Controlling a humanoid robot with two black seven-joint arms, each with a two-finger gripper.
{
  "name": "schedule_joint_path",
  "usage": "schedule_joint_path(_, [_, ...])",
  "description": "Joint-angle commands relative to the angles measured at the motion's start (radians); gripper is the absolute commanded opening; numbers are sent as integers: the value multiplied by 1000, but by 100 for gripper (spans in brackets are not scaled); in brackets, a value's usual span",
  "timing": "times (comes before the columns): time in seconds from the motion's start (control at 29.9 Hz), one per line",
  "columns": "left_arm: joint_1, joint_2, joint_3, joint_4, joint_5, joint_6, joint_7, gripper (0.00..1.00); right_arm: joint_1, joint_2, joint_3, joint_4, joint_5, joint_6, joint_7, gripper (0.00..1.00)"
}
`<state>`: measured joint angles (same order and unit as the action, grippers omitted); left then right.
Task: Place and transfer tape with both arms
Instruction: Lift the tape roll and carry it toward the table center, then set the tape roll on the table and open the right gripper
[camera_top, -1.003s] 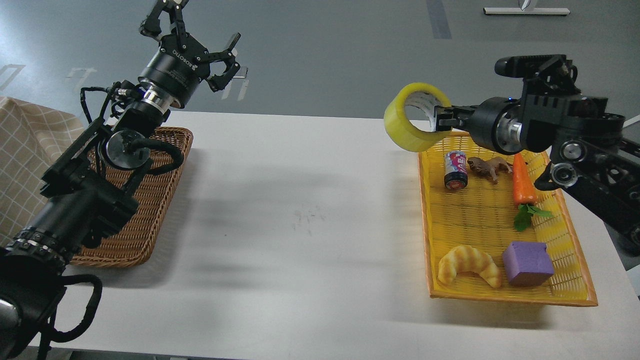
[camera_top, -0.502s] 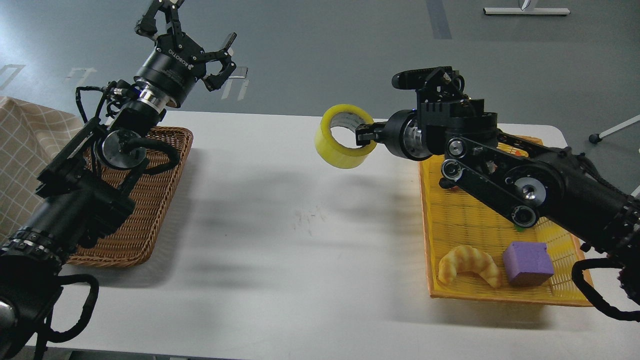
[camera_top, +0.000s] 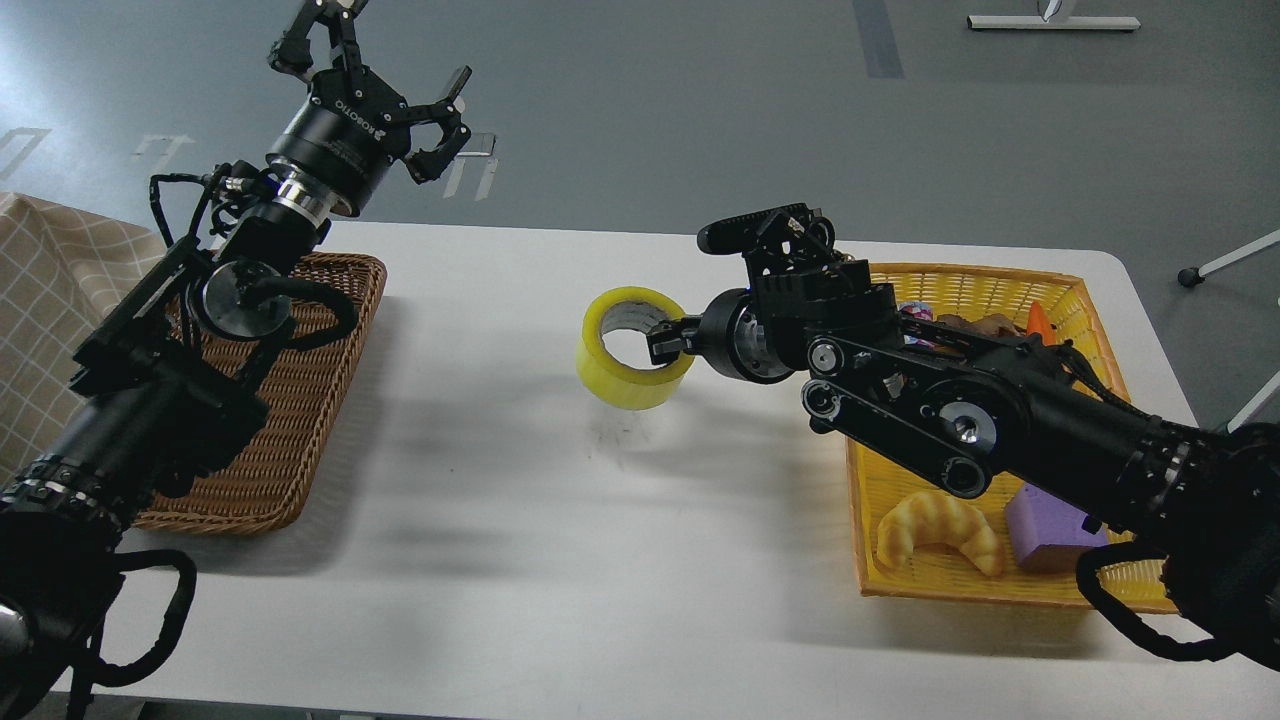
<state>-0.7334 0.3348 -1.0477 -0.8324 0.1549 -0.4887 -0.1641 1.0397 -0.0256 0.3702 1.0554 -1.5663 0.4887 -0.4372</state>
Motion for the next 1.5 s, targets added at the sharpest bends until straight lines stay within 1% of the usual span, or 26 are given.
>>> schedule_joint_path(0.0, [0, 0, 0, -1, 0, 0, 0, 98, -20, 16, -5, -5, 0, 0, 0, 0])
schedule_joint_path(0.2, [0, -2, 0, -1, 0, 0, 0, 98, -44, 26, -8, -12, 0, 0, 0, 0])
schedule_joint_path(0.37, [0, -2, 0, -2, 0, 0, 0, 98, -49, 26, -50, -14, -1, 0, 0, 0])
schedule_joint_path(1.47, [2, -3, -8, -36, 0, 0, -2, 98, -76, 26, -79, -58, -3, 0, 0, 0])
